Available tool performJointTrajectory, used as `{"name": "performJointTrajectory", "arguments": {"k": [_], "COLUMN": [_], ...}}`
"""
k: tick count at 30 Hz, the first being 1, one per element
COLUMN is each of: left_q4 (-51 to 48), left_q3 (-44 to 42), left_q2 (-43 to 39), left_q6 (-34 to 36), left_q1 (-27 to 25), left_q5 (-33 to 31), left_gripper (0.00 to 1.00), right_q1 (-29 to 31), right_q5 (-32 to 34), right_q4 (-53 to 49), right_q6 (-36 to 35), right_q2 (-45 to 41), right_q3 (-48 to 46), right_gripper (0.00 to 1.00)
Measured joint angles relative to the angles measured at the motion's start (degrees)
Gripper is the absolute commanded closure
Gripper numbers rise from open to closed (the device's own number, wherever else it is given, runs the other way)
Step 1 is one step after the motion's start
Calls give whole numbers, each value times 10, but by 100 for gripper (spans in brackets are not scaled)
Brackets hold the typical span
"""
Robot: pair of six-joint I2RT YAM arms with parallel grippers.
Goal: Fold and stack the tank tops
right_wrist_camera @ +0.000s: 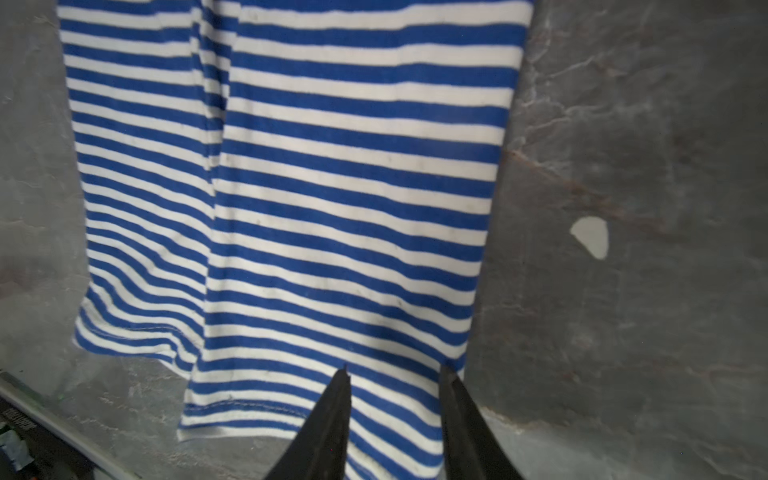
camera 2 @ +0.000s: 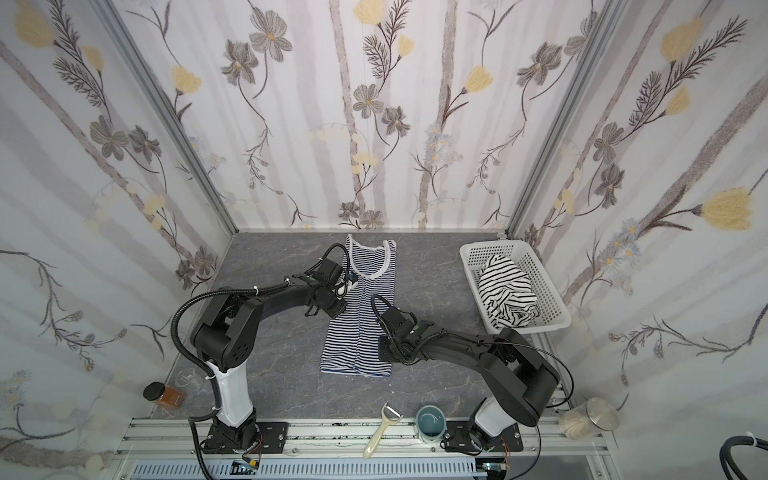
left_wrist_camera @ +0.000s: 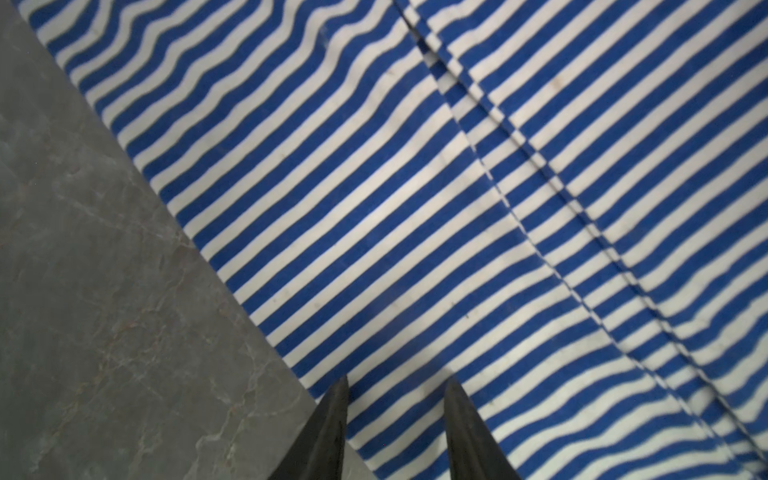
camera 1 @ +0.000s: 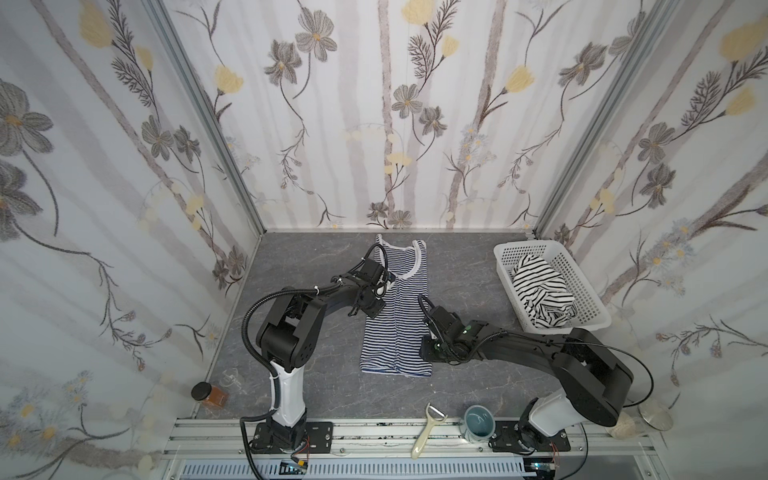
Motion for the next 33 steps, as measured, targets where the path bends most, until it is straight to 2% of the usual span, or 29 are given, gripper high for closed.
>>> {"name": "performJointTrajectory", "arguments": {"k": [12, 19, 23, 29, 33], "left_q4": [0, 9, 16, 19, 14], "left_q3": [-84, -132, -153, -192, -215], "left_q2": [-121, -183, -209, -257, -291], "left_q6": [-3, -11, -11, 4, 19], "left_q1": [-1, -1, -1, -1, -8], "left_q5": [-5, -7, -9, 1, 22], "left_gripper": [57, 56, 56, 55, 53], "right_q1": [19, 22, 23, 22, 22], "right_q5": [-68, -92, -87, -73, -73], "right_q4": [83, 159, 166, 169, 173], "right_q6": [113, 153, 165, 176, 176], "right_q2": [-116, -101, -103, -115, -113], "right_q3": [-154, -174, -179, -188, -182], "right_gripper": [51, 57, 63, 87, 95]}}
